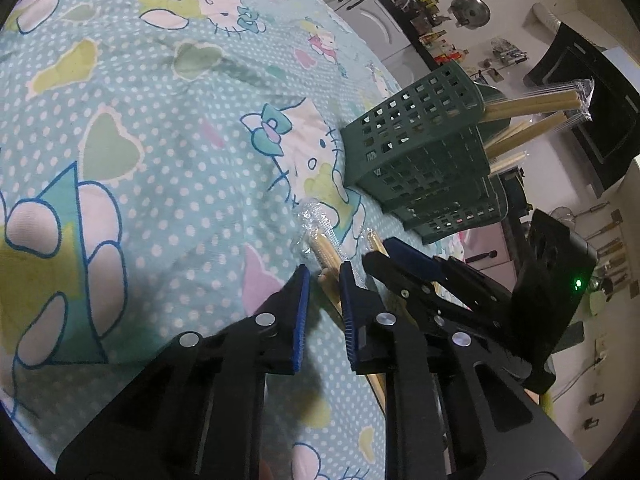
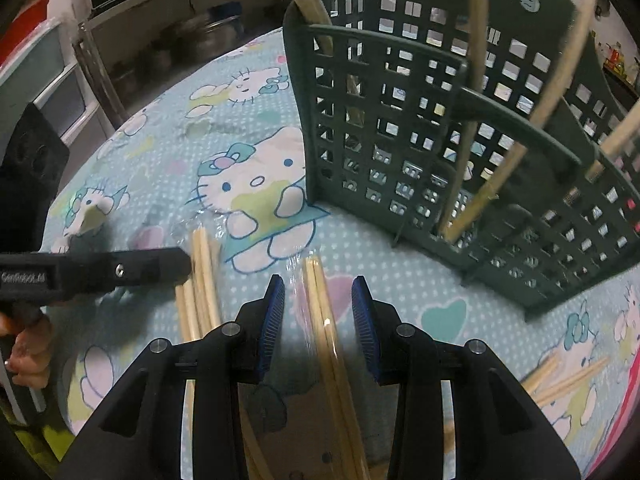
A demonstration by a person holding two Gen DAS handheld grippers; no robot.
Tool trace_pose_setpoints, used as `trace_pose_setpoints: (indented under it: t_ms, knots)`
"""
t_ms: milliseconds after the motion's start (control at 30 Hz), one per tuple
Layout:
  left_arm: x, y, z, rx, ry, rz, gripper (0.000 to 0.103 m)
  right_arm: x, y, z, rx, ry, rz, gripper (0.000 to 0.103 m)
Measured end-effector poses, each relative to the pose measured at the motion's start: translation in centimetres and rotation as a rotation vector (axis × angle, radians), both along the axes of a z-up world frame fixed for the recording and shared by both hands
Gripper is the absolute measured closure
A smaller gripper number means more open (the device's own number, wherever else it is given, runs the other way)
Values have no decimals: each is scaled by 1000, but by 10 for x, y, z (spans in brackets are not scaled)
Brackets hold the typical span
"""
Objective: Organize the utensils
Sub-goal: 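Close the left tool on a wooden chopstick while the right tool grasps another, then lift the left tool's chopstick over the green basket while the right tool carries its chopstick there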
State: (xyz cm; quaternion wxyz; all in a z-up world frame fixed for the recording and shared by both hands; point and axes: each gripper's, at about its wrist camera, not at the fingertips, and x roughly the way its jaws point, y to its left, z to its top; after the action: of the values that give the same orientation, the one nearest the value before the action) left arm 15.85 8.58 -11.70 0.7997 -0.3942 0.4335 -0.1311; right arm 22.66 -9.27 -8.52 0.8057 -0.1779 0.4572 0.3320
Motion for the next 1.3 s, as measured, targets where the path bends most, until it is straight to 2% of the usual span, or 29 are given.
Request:
trace_pose_setpoints:
  t_ms: [167,233,467,800,967,1300]
  knots:
    - [-1,1,-1,-5,-6,-3,96,4,4,-2,18,27,-20,81]
    - [-2,3,0,-9,-10,0,97,4,4,-1,19,27,-19,90]
    - [-9,11,16,1,-57,8,98,-1,1,7,66,27,-23,97]
    - [-19,9,48,40,-140,5,99,-17,-20,38,181,-8,-41,97]
    - [-23,2,69,67,-197,-6,99,-27,-39,64,258,-40,-60,97]
    - [-30,-16,108,106,-299,-28,100,-47,-77,122,392,-181,-114,97]
